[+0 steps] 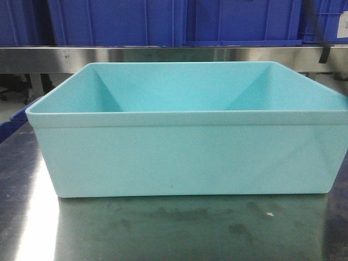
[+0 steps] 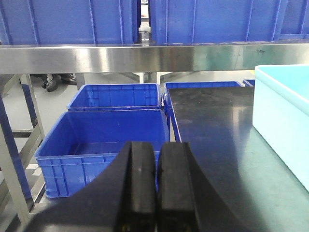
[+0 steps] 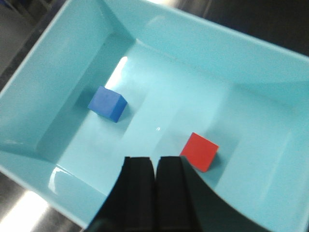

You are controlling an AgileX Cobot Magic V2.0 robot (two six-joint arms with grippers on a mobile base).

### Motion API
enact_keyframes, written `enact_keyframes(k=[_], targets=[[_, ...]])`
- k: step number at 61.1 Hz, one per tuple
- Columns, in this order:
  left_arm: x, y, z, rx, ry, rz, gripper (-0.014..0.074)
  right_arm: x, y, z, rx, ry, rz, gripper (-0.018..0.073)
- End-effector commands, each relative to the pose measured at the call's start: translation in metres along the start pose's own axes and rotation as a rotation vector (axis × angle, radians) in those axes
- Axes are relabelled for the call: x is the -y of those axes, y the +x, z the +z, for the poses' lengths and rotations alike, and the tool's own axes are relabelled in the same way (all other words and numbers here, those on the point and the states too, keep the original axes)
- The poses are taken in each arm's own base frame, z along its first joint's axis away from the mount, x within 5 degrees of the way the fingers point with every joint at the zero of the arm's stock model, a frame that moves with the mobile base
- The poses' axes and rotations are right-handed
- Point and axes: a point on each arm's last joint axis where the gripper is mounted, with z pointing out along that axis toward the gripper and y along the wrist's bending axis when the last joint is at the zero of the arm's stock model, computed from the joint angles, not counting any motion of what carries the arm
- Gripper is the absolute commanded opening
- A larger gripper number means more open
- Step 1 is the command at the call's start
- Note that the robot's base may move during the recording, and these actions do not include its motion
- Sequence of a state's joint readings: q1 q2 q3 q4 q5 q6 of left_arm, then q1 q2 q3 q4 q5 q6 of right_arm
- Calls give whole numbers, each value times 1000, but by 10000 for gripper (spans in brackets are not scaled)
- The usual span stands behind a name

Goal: Pick red cube and place on left shelf
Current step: 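Lower the right gripper into the teal bin and close on the red cube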

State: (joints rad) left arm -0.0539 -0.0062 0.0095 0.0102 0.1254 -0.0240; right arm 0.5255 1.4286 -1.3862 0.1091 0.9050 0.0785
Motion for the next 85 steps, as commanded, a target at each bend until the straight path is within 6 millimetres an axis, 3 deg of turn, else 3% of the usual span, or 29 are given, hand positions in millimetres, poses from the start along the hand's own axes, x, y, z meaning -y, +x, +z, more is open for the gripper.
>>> enact_keyframes(k=[1, 9, 15, 33, 47, 85], targets=[[0, -1, 0, 78, 7, -5, 102, -4, -19, 1, 55, -14, 22, 58], [0, -1, 0, 78, 7, -5, 102, -2, -20, 23, 8, -6, 28, 173], [0, -1, 0, 78, 7, -5, 102, -1, -19, 34, -21, -2, 47, 318], [0, -1, 0, 78, 7, -5, 102, 7, -19, 38, -32, 14, 108, 619], [0, -1, 0, 78, 7, -5, 102, 14, -15, 44, -91, 53, 227, 619], [0, -1, 0, 78, 7, -5, 102, 31, -1, 120, -293, 197, 294, 615]])
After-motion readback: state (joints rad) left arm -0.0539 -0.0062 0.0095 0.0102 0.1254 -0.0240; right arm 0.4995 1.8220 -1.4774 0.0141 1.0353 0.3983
